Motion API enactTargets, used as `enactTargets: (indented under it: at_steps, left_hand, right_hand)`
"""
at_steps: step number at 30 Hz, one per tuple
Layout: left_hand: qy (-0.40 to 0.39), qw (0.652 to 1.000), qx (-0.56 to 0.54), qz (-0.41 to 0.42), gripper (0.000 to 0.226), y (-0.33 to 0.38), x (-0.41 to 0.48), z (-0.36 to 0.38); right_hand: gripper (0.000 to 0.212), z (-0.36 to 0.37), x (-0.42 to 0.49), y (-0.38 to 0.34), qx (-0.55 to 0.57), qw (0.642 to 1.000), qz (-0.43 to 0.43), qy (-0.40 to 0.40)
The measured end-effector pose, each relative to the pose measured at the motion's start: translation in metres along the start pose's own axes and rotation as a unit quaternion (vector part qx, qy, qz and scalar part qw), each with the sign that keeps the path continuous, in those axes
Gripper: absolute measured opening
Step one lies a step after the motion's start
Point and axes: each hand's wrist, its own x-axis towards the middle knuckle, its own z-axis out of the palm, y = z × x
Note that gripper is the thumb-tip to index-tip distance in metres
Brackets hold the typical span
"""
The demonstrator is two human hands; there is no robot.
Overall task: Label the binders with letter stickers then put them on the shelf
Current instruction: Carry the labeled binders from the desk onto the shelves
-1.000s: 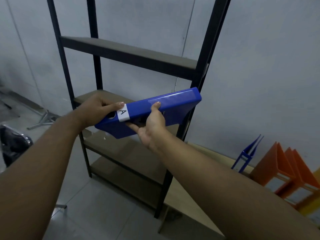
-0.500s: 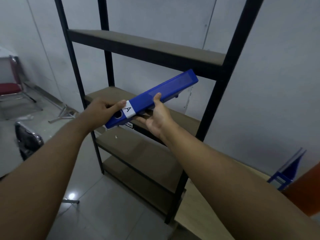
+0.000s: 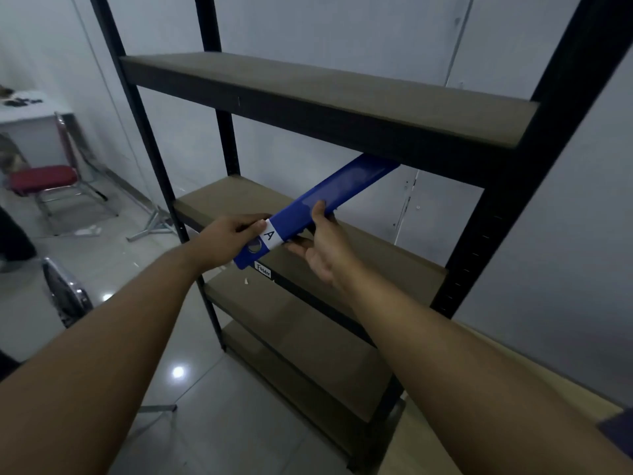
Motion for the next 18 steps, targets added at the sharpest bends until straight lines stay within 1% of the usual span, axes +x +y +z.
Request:
enactTargets:
  at_steps: [3,7,10,12,14,18]
  left_hand:
    - [0.007,1.0,-0.012,0.021,0.028,-0.007,0.018,0.005]
    - [-0.011,0.998,-0.015,0.058,0.034,-0.027,0.047,0.0]
    - [-0.03,0.998,-0.024,0.058,0.029,-0.048,0.073,-0.008]
    - [-0.045,0.997,-0.036,0.055,0.034,-0.065,0.091,-0.012]
    - [-0.078,0.994,-0.05,0.052,0.04,-0.089,0.117,-0.021]
    - [-0.135,0.981,-0.129,0.058,0.049,-0.131,0.156,-0.041]
  right_hand:
    - [0.048,-0.004,0.024,0.002,-0.003,1.0,-0.001,-0.005]
    - [0.048,-0.005,0.051,0.009,-0.015,1.0,-0.002,-0.005]
    - [0.046,-0.003,0.07,0.017,-0.04,0.999,-0.013,0.003]
    - [0.044,-0.002,0.082,0.024,-0.065,0.998,-0.015,0.006]
    - [0.045,0.008,0.099,0.036,-0.093,0.995,-0.024,0.015]
    - [0.045,0.04,0.13,0.056,-0.153,0.987,-0.047,0.031]
